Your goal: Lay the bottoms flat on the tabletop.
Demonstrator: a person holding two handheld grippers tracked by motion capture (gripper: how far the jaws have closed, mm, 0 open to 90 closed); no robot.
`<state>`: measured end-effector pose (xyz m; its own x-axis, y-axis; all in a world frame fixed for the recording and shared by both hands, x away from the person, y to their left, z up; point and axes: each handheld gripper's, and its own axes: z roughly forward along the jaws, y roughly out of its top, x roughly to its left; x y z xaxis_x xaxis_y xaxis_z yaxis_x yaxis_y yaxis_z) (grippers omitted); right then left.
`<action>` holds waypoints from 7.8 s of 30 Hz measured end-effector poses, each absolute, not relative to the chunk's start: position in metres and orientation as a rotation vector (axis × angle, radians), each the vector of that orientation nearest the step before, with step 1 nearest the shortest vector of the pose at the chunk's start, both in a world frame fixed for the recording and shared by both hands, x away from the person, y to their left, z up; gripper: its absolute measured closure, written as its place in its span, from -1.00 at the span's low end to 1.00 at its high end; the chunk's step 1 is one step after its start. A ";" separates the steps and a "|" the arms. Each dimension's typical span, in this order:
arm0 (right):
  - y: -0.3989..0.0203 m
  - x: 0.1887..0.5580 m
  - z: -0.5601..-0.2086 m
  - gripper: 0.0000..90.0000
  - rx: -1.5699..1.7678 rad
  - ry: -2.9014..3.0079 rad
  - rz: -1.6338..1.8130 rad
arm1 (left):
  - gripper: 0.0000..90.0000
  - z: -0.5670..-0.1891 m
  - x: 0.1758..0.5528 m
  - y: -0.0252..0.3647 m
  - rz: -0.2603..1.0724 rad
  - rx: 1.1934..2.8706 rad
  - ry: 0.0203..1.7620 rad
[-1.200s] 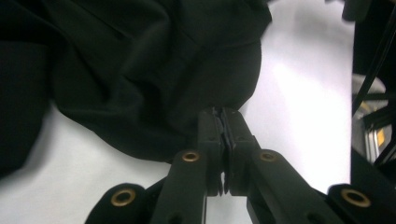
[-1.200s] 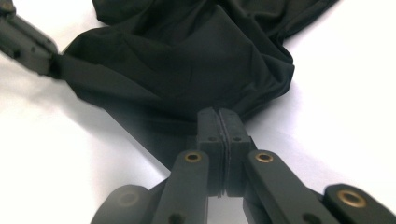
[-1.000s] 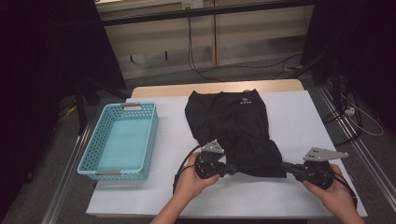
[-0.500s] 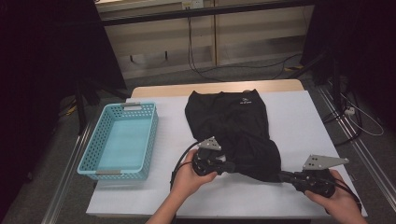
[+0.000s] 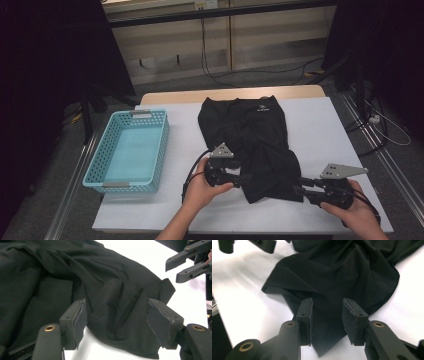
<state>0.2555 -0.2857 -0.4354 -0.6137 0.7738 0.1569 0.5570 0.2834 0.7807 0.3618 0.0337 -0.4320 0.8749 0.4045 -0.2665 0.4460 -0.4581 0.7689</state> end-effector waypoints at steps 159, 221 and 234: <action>-0.321 0.263 -0.450 0.99 1.457 2.187 0.984 | 0.07 -0.449 0.354 -0.001 0.037 2.160 0.619; -0.301 0.322 -0.441 0.21 1.472 2.036 1.014 | 0.95 -0.446 0.347 0.015 -0.134 2.288 0.601; -0.290 0.384 -0.463 0.99 1.573 1.987 0.999 | 0.94 -0.447 0.345 0.019 -0.123 2.280 0.608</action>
